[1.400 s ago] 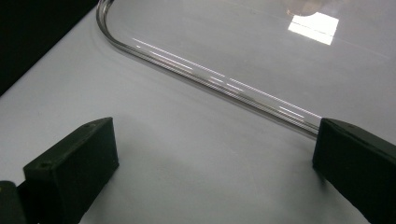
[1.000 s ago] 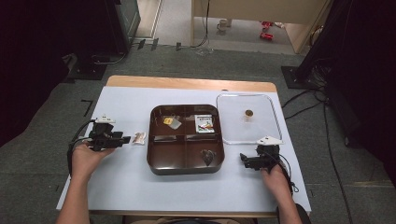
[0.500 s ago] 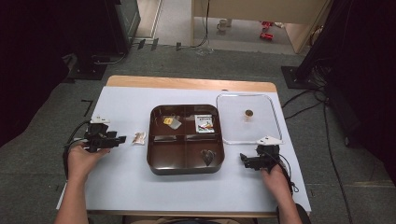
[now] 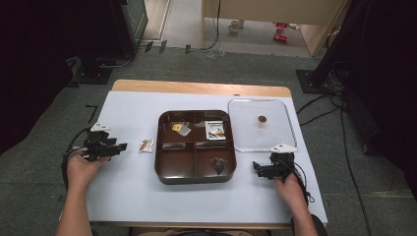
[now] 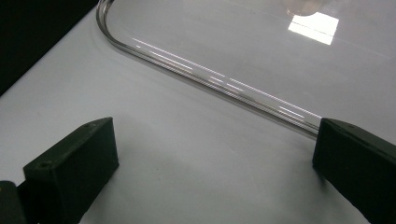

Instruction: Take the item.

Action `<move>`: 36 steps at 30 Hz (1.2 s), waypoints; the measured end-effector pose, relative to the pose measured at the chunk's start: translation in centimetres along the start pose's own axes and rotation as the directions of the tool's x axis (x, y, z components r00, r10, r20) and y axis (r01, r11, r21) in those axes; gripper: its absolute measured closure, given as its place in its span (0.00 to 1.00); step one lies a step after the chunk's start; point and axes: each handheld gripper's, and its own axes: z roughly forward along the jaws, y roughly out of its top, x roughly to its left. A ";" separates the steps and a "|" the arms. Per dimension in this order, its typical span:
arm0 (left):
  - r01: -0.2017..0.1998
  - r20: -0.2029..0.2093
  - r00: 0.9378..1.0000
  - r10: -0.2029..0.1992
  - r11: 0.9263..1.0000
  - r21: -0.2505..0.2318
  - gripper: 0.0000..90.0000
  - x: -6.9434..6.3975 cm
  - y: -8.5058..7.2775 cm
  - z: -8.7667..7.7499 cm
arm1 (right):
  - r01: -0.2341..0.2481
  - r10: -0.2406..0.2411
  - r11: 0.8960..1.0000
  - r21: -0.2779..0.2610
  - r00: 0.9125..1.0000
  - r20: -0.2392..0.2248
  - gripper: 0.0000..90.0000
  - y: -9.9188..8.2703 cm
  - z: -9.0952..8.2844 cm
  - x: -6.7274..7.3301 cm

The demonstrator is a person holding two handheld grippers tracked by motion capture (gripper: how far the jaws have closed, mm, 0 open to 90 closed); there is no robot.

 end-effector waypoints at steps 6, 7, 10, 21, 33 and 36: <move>-0.005 -0.022 1.000 0.005 1.000 0.012 0.51 0.5 -0.3 0.3 | 0.000 0.000 1.000 0.000 1.000 0.000 0.00 0.0 0.0 0.0; -0.006 -0.026 1.000 0.007 1.000 0.017 0.51 0.5 -0.4 0.4 | 0.000 0.000 1.000 0.000 1.000 0.000 0.00 0.0 0.0 0.0; -0.024 -0.027 0.999 0.025 0.999 0.035 0.50 0.5 -0.6 0.6 | -0.001 0.001 1.000 -0.001 1.000 0.000 0.00 0.0 0.0 0.0; -0.052 -0.018 0.998 0.052 0.999 -0.011 0.37 0.0 -1.4 0.9 | 0.000 0.000 1.000 0.000 1.000 0.000 0.00 0.0 0.0 0.0; -0.070 -0.044 0.997 0.064 0.989 -0.128 0.28 -0.6 -3.1 1.1 | -0.001 0.001 1.000 0.001 1.000 0.000 0.00 0.0 0.0 0.0; -0.070 -0.046 0.997 0.064 0.989 -0.128 0.28 -0.6 -3.1 1.1 | 0.000 0.000 1.000 0.000 1.000 0.000 0.00 0.0 0.0 0.0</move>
